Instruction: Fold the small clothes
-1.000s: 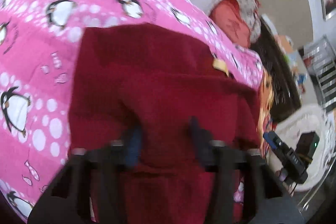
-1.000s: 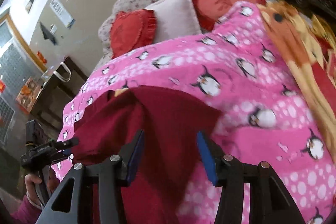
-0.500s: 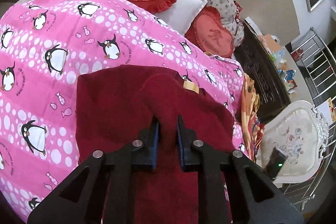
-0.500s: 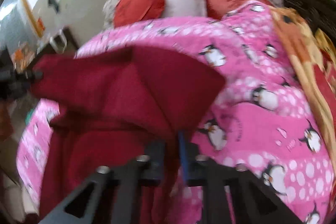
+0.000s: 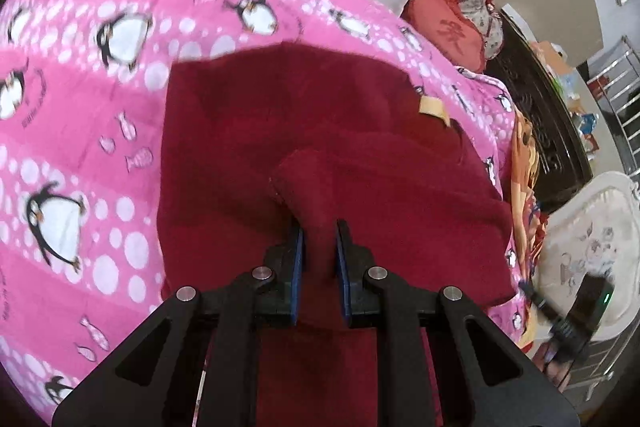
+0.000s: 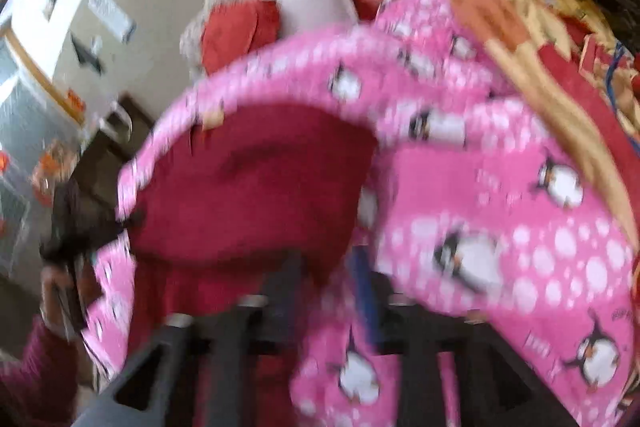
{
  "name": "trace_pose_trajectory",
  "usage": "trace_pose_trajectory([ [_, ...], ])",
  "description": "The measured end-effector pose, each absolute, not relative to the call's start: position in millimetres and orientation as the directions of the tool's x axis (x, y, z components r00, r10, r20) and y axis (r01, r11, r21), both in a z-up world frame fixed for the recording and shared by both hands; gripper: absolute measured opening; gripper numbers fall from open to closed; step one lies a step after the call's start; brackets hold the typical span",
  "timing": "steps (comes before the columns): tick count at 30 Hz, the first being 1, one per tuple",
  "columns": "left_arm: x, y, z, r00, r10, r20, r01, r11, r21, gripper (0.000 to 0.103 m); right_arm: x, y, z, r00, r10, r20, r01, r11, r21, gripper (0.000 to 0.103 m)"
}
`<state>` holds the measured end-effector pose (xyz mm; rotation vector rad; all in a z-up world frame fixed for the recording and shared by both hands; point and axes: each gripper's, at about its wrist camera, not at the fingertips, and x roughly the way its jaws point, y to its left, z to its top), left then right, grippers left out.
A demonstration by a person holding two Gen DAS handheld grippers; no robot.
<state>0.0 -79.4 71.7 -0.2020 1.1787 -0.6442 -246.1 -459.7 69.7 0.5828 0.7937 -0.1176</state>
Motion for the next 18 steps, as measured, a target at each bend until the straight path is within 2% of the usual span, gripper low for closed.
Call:
trace_pose_trajectory([
  [1,-1,-80,74,0.233,-0.565,-0.791,0.365,0.805,-0.467,0.013,-239,-464,72,0.716,0.09,-0.692,0.324,0.835,0.444,0.063],
  [2,-2,-80,76,0.237,-0.567,-0.789,0.368,0.804,-0.467,0.013,-230,-465,73,0.721,0.086,-0.688,0.324,0.835,0.444,0.066],
  [5,-3,-78,80,0.248,-0.572,-0.782,0.365,0.803,-0.472,0.013,-198,-480,63,0.708,0.149,-0.69,0.342,0.782,0.52,0.066],
  [7,-2,-77,84,0.257,-0.576,-0.776,0.37,0.801,-0.471,0.013,-181,-486,53,0.714,0.21,-0.668,0.327,0.744,0.583,0.072],
  [10,-1,-74,91,0.274,-0.585,-0.763,0.373,0.796,-0.476,0.013,-153,-491,23,0.655,0.228,-0.72,0.377,0.728,0.573,0.073],
  [11,-1,-73,94,0.278,-0.592,-0.756,0.374,0.792,-0.482,0.013,-148,-494,16,0.656,0.249,-0.712,0.37,0.716,0.591,0.073],
  [12,0,-72,97,0.279,-0.598,-0.751,0.377,0.788,-0.487,0.013,-146,-497,11,0.678,0.276,-0.682,0.351,0.694,0.629,0.07],
  [13,0,-72,99,0.28,-0.6,-0.749,0.381,0.786,-0.487,0.013,-146,-500,10,0.706,0.291,-0.646,0.329,0.672,0.663,0.054],
  [14,1,-72,100,0.281,-0.6,-0.749,0.385,0.785,-0.485,0.014,-145,-501,12,0.719,0.297,-0.628,0.317,0.665,0.677,0.044],
  [15,2,-72,100,0.281,-0.597,-0.751,0.388,0.787,-0.48,0.013,-145,-501,19,0.735,0.292,-0.612,0.294,0.676,0.676,0.026],
  [16,2,-72,100,0.281,-0.595,-0.753,0.389,0.788,-0.477,0.014,-146,-500,27,0.748,0.273,-0.605,0.28,0.697,0.66,0.018],
  [18,3,-74,95,0.282,-0.587,-0.759,0.39,0.793,-0.468,0.014,-150,-492,51,0.771,0.207,-0.602,0.253,0.768,0.588,0.014],
])
